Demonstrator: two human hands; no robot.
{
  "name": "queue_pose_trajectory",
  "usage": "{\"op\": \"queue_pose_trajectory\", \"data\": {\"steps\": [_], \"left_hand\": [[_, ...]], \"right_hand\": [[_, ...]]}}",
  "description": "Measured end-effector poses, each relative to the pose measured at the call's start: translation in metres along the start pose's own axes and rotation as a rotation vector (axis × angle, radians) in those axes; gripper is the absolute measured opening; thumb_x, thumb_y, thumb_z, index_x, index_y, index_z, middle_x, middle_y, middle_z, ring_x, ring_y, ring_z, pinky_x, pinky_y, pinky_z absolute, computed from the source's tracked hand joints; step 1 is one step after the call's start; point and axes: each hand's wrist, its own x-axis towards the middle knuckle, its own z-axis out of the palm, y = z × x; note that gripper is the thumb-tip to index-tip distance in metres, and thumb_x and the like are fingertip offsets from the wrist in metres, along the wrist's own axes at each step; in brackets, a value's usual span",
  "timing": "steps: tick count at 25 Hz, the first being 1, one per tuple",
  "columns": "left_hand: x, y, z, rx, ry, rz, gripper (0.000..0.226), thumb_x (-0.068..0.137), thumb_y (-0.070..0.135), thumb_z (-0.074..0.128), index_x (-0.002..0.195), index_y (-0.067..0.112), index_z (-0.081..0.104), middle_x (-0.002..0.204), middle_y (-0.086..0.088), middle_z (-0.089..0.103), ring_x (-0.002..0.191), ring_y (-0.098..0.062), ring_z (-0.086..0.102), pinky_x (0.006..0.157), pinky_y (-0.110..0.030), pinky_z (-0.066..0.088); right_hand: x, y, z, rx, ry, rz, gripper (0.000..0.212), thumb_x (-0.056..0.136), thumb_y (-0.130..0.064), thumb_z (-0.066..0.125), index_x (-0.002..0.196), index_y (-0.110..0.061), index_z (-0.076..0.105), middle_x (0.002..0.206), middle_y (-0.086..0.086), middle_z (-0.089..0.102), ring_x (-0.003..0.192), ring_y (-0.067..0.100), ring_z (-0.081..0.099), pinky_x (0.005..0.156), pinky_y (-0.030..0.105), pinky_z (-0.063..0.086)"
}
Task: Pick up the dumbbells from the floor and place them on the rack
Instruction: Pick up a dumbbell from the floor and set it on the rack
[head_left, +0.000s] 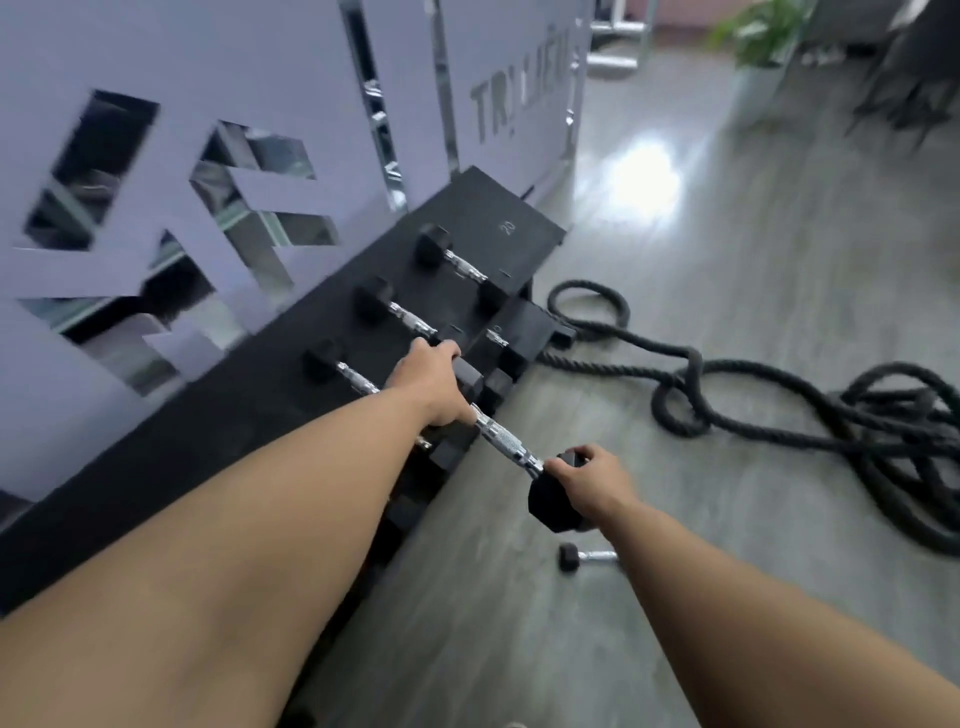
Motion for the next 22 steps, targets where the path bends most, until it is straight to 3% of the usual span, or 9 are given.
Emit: {"op": "queue_pose_trajectory", "data": {"steps": [3, 7, 11, 12, 15, 17, 20, 22], "left_hand": [[-0.017, -0.054, -0.043, 0.049, 0.029, -0.103, 0.099, 0.058, 0.039, 0.095, 0.145, 0.027, 0.048, 0.134, -0.005, 0.049, 0.117, -0.033, 0.059, 0.09, -0.044, 0.055], [-0.053, -0.133, -0.072, 0.124, 0.07, -0.242, 0.095, 0.056, 0.04, 0.096, 0.135, 0.014, 0.049, 0.124, -0.005, 0.058, 0.107, -0.032, 0.063, 0.086, -0.047, 0.058], [-0.074, -0.228, -0.09, 0.107, 0.086, -0.351, 0.095, 0.055, 0.036, 0.095, 0.137, 0.014, 0.051, 0.125, -0.007, 0.059, 0.104, -0.031, 0.062, 0.084, -0.047, 0.059], [-0.074, -0.251, -0.093, 0.095, 0.074, -0.363, 0.098, 0.056, 0.035, 0.095, 0.14, 0.013, 0.05, 0.127, -0.008, 0.06, 0.105, -0.031, 0.063, 0.085, -0.047, 0.059], [-0.056, -0.316, -0.094, 0.092, 0.046, -0.372, 0.103, 0.057, 0.033, 0.096, 0.145, 0.012, 0.048, 0.131, -0.009, 0.06, 0.108, -0.032, 0.064, 0.087, -0.047, 0.059], [-0.032, -0.356, -0.091, 0.122, 0.013, -0.349, 0.099, 0.055, 0.035, 0.096, 0.14, 0.012, 0.051, 0.129, -0.008, 0.06, 0.104, -0.032, 0.064, 0.085, -0.048, 0.059], [0.01, -0.399, -0.085, 0.151, -0.053, -0.303, 0.093, 0.056, 0.037, 0.095, 0.134, 0.012, 0.052, 0.127, -0.006, 0.058, 0.103, -0.032, 0.063, 0.084, -0.049, 0.059], [0.041, -0.417, -0.074, 0.146, -0.097, -0.276, 0.091, 0.058, 0.037, 0.095, 0.133, 0.012, 0.051, 0.127, -0.007, 0.056, 0.104, -0.032, 0.062, 0.084, -0.049, 0.058]], "right_hand": [[-0.019, -0.036, 0.057, 0.058, -0.119, 0.003, 0.04, 0.079, -0.042, 0.074, 0.111, -0.02, 0.067, 0.108, 0.01, 0.07, 0.092, 0.035, 0.069, 0.057, 0.046, 0.064], [-0.041, -0.068, 0.137, 0.083, -0.313, 0.026, 0.043, 0.076, -0.045, 0.077, 0.112, -0.024, 0.065, 0.105, 0.004, 0.068, 0.089, 0.03, 0.07, 0.05, 0.044, 0.062], [-0.055, -0.1, 0.223, 0.009, -0.401, -0.011, 0.041, 0.073, -0.048, 0.076, 0.104, -0.025, 0.062, 0.103, 0.003, 0.069, 0.097, 0.029, 0.07, 0.082, 0.05, 0.061], [-0.056, -0.106, 0.244, -0.007, -0.42, -0.005, 0.044, 0.072, -0.049, 0.075, 0.107, -0.024, 0.063, 0.102, 0.002, 0.069, 0.096, 0.028, 0.07, 0.081, 0.05, 0.062], [-0.054, -0.127, 0.308, -0.003, -0.478, 0.078, 0.055, 0.071, -0.049, 0.075, 0.118, -0.026, 0.059, 0.1, 0.0, 0.066, 0.085, 0.024, 0.07, 0.051, 0.043, 0.063], [-0.046, -0.139, 0.348, 0.002, -0.468, 0.143, 0.058, 0.072, -0.049, 0.076, 0.122, -0.027, 0.058, 0.094, -0.002, 0.066, 0.075, 0.02, 0.069, 0.041, 0.035, 0.058], [-0.025, -0.148, 0.397, 0.016, -0.418, 0.21, 0.059, 0.074, -0.049, 0.076, 0.125, -0.026, 0.06, 0.089, -0.003, 0.068, 0.076, 0.018, 0.07, 0.046, 0.029, 0.057], [-0.005, -0.149, 0.419, 0.029, -0.35, 0.219, 0.061, 0.075, -0.05, 0.075, 0.128, -0.024, 0.059, 0.092, -0.004, 0.066, 0.086, 0.02, 0.067, 0.059, 0.029, 0.057]]}}
